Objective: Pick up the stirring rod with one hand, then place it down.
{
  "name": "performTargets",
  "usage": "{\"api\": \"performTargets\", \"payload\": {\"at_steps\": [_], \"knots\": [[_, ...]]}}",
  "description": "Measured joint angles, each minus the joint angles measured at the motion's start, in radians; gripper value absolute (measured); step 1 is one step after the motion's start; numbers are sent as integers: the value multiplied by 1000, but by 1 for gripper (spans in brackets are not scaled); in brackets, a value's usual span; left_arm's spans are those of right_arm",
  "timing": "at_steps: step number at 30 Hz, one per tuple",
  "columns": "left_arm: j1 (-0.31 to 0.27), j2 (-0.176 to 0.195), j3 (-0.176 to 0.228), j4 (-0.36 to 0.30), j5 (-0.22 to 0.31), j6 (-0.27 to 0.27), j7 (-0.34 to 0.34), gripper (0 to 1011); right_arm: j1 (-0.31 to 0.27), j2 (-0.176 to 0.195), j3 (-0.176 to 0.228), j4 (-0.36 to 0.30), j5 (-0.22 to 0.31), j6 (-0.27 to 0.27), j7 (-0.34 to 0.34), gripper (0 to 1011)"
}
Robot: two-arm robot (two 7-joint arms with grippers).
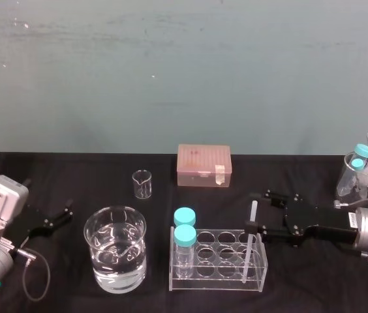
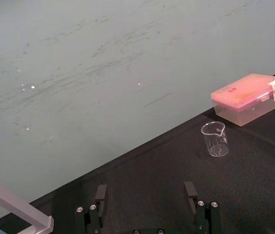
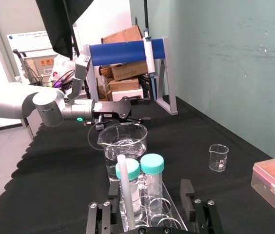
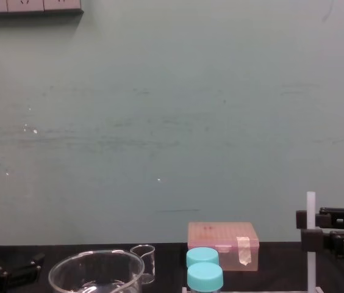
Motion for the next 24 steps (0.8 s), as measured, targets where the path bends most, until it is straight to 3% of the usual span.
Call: {"api": "performTargets", "payload": {"at_steps": [9,15,24], "knots": [[0,0,0,0,0,0,0,1005,0,0,0,0,0,0,0,1003],[0,0,0,0,0,0,0,1005,0,0,0,0,0,0,0,1003],[0,0,0,0,0,0,0,1005,31,-12,71,-34,103,-48,83,1003]]}}
